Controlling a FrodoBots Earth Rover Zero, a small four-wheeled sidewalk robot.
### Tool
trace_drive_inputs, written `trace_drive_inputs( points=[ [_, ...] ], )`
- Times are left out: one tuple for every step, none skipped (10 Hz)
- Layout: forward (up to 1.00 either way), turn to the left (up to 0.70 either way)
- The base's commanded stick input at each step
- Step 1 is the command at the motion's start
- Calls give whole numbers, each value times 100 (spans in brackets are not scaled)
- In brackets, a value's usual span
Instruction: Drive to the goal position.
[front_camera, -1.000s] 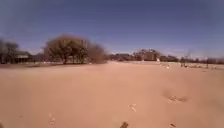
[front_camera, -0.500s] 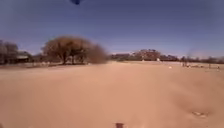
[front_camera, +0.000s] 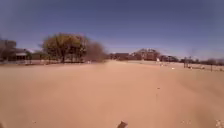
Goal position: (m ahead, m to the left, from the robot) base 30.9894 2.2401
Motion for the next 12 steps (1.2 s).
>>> trace_drive_inputs(
  points=[
    [100,0],
    [100,0],
    [100,0],
    [100,0],
    [100,0],
    [100,0],
    [100,0],
    [100,-7],
    [100,-19],
    [100,-27],
    [100,-27],
    [100,-24]
  ],
)
